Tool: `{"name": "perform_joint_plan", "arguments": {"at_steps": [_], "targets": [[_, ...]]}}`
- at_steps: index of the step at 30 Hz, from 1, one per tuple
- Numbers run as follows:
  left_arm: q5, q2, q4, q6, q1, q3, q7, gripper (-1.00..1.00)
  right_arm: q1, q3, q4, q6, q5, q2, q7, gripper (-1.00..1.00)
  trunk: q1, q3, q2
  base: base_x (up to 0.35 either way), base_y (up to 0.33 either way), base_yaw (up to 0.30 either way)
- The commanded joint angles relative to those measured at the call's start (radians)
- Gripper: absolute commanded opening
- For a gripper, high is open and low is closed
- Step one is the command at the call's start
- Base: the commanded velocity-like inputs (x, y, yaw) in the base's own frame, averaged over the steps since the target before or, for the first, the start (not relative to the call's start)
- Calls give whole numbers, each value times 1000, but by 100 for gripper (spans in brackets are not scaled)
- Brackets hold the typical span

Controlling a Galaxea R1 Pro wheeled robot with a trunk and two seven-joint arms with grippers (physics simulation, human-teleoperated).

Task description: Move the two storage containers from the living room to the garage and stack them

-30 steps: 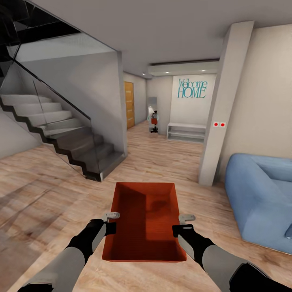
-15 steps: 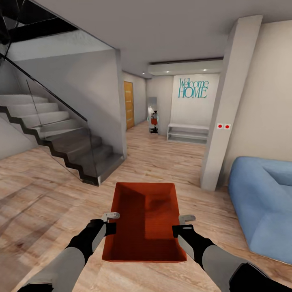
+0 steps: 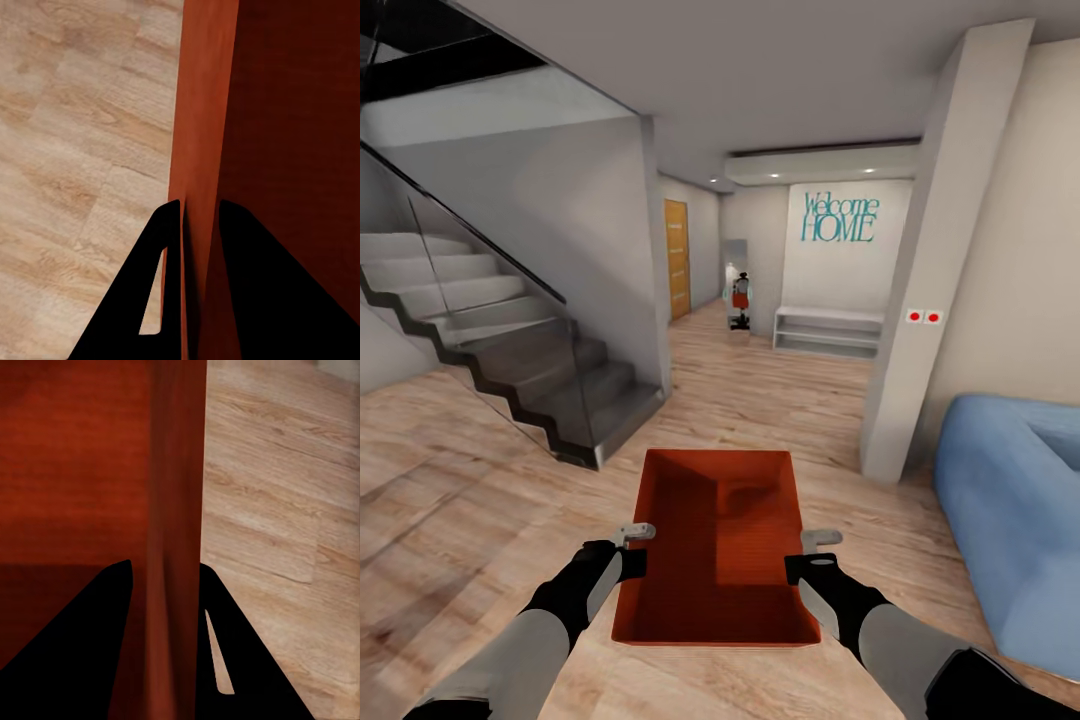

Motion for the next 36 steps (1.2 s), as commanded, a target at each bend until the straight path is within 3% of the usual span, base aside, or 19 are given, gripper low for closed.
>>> {"name": "perform_joint_plan", "arguments": {"at_steps": [1,17,36], "targets": [[-12,-1,-1,6,1,0,12,-100,-1,0,-27,7,1,2,-7,-100,1,0,-1,321,0,-17],[-12,-1,-1,5,1,0,12,-100,-1,0,-27,7,1,2,-7,-100,1,0,-1,321,0,-152],[-12,-1,-1,5,1,0,12,-100,-1,0,-27,7,1,2,-7,-100,1,0,-1,321,0,-5]]}}
